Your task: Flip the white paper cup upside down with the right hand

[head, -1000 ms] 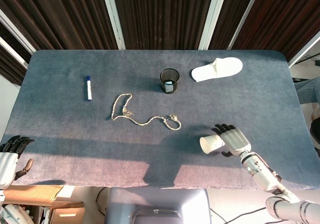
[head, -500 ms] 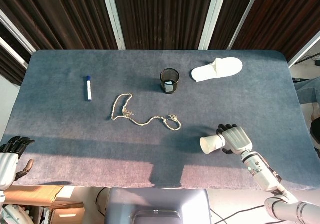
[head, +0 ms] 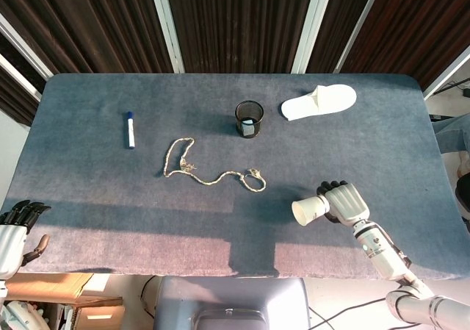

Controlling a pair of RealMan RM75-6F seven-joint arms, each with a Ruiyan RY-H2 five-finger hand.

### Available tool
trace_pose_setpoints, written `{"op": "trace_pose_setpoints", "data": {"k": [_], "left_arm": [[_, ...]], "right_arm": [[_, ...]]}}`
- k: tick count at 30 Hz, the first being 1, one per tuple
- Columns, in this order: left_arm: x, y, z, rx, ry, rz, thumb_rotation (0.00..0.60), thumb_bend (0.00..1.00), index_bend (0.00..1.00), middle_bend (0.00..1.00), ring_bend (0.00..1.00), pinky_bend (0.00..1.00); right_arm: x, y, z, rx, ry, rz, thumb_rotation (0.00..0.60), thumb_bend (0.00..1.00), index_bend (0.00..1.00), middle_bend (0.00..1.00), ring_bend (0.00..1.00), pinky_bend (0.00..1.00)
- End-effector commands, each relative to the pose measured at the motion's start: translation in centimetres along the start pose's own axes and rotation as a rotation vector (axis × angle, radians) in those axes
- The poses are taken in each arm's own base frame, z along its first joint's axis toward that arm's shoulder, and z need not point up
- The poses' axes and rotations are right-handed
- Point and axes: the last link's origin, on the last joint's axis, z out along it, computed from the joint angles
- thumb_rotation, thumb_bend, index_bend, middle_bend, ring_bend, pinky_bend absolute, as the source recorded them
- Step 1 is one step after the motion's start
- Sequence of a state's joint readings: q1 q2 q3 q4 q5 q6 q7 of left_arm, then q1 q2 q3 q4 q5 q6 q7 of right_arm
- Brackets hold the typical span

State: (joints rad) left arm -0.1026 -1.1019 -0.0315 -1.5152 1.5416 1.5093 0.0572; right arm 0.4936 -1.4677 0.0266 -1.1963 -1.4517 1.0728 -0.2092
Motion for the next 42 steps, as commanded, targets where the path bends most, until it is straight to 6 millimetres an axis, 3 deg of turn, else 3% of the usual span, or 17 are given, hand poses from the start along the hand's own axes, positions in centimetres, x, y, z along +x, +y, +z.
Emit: {"op": "trace_pose_setpoints", "data": {"k": [1, 9, 15, 20, 33, 37, 42], "left_arm": [[0.0, 0.0, 0.0, 0.001, 0.001, -0.001, 0.600, 0.34, 0.29, 0.24, 0.17, 0.34], [0.0, 0.1, -0.1, -0.003, 0.000, -0.002, 0.600, 0.34, 0.29, 0.24, 0.17, 0.34], [0.0, 0.2, 0.0, -0.003, -0.001, 0.008, 0.600, 0.34, 0.29, 0.24, 0.17, 0.34], [0.0, 0.0, 0.0, 0.006, 0.000, 0.003, 0.600, 0.34, 0.29, 0.24, 0.17, 0.34], [0.1, -0.1, -0.1, 0.008, 0.002, -0.003, 0.600, 0.34, 0.29, 0.24, 0.17, 0.34], [0.2, -0.2, -0.1, 0.008, 0.003, -0.005, 0.600, 0.34, 0.29, 0.24, 0.17, 0.34], [0.1, -0.2, -0.1, 0.006, 0.000, -0.003, 0.600, 0.34, 0.29, 0.24, 0.17, 0.34]], "right_arm": [[1.3, -0.1, -0.3, 0.013, 0.135, -0.150, 0.600, 0.60, 0.64, 0.47, 0.46, 0.57], [5.1, -2.0, -1.5, 0.053, 0.472, -0.735, 0.600, 0.60, 0.67, 0.49, 0.48, 0.58], [5.2, -4.1, -0.9, 0.157, 0.491, -1.065, 0.600, 0.61, 0.69, 0.50, 0.47, 0.58], [4.6, -5.4, 0.0, 0.219, 0.459, -1.242, 0.600, 0.61, 0.69, 0.50, 0.47, 0.58], [2.6, -7.9, 1.3, 0.286, 0.367, -1.346, 0.600, 0.61, 0.66, 0.50, 0.44, 0.56], [2.6, -8.0, 1.3, 0.271, 0.361, -1.329, 0.600, 0.58, 0.58, 0.49, 0.37, 0.51], [2.8, -7.8, 1.1, 0.230, 0.345, -1.267, 0.600, 0.47, 0.39, 0.37, 0.28, 0.44]]}}
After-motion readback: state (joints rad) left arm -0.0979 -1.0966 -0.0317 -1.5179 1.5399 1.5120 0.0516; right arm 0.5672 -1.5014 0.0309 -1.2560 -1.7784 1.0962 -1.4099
